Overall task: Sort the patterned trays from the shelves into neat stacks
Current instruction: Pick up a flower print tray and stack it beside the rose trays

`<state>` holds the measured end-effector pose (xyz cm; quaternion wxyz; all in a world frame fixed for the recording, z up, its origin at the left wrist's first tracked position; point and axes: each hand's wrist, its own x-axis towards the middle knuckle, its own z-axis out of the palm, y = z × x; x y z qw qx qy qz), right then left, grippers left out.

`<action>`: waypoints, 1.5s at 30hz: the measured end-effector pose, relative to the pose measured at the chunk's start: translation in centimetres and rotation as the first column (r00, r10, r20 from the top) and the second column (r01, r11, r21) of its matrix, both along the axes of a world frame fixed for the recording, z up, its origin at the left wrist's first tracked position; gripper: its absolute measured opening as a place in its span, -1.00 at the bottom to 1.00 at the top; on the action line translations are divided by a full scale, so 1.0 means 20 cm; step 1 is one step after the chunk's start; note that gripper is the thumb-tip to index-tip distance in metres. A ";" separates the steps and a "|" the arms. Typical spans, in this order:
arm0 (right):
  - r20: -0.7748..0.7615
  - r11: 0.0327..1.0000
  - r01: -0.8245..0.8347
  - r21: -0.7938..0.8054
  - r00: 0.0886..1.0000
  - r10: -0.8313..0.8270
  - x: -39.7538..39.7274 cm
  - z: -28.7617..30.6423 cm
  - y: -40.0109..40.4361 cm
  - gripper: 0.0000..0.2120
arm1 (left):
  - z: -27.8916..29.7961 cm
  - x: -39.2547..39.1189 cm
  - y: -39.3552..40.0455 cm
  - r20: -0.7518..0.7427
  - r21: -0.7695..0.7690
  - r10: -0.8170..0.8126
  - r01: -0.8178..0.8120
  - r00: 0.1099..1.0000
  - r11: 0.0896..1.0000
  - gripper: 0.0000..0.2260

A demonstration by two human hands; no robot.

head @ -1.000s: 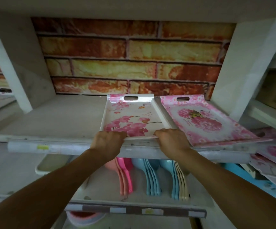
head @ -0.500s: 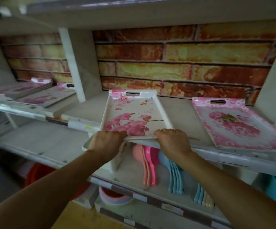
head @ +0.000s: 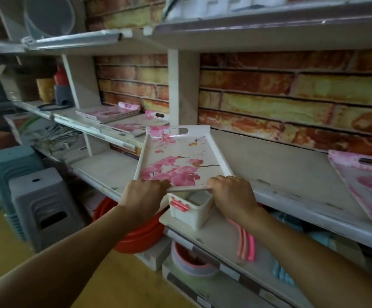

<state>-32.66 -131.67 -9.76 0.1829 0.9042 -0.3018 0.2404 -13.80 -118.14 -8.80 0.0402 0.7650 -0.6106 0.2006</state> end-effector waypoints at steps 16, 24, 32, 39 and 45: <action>0.037 0.950 -0.309 0.044 0.951 0.308 1.25 0.04 0.70 -0.90 | 0.06 1.02 0.93 -0.003 -0.010 0.278 -0.278 0.961 0.961 -0.80; 0.021 0.904 -0.427 -0.020 0.904 0.428 1.68 -0.01 0.82 -0.89 | -0.02 1.34 1.13 -0.023 -0.008 0.381 -0.382 0.924 0.924 -0.79; 0.050 0.846 -0.533 -0.020 0.844 0.533 2.17 -0.06 0.77 -0.87 | -0.05 1.74 1.13 0.034 -0.008 0.472 -0.472 0.881 0.882 -0.77; 0.077 0.802 -0.598 -0.008 0.799 0.596 2.64 -0.06 0.63 -0.94 | -0.04 2.13 1.03 0.042 -0.025 0.528 -0.528 0.848 0.849 -0.80; 0.081 0.779 -0.626 -0.033 0.775 0.626 2.96 -0.06 0.53 -0.90 | -0.04 2.41 0.94 0.044 -0.050 0.567 -0.565 0.822 0.823 -0.81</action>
